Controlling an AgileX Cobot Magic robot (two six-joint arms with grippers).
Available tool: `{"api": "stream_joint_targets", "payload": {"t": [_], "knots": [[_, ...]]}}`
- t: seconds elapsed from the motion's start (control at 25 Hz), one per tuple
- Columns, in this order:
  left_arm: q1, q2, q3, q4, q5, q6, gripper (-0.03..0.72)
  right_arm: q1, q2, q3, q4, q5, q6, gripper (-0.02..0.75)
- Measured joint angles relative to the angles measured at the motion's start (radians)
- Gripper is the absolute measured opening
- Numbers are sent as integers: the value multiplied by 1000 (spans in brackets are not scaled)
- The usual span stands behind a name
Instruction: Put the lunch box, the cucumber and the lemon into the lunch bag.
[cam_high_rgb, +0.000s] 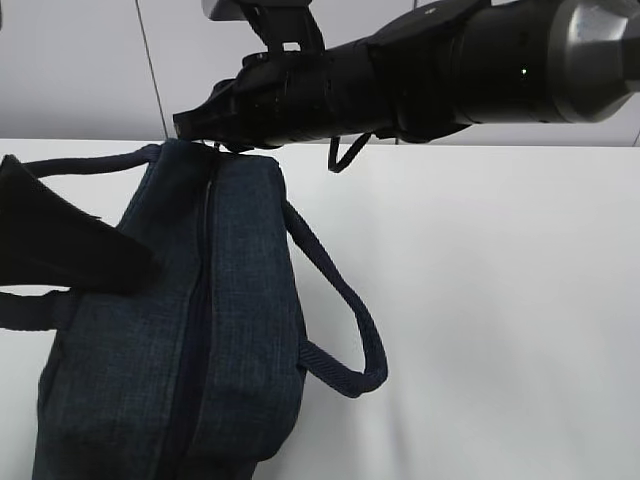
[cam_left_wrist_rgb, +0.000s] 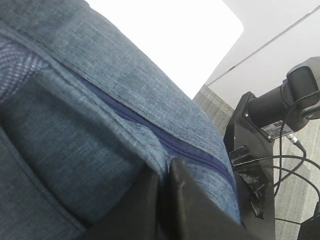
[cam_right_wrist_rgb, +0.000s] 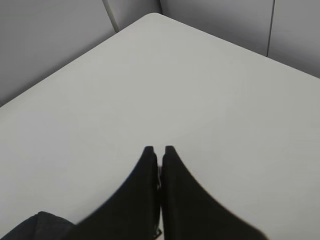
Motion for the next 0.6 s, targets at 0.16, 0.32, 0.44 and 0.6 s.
{"api": "stream_joint_targets", "payload": {"t": [0.16,0.32,0.44,0.6], "knots": [[1,-38,1,15,0,-21,-6,0,-2,0,3,8,2,0],[4,-75,4,30,-2,-48,-6,6,-3,-2,8,10,6,0],[4,-101,4,39,-2,-67,-5,10,-6,-2,10,16,8,0],[6,-136,6,47,-2,-93,-5,12,-6,-4,15,34,10,0]]}}
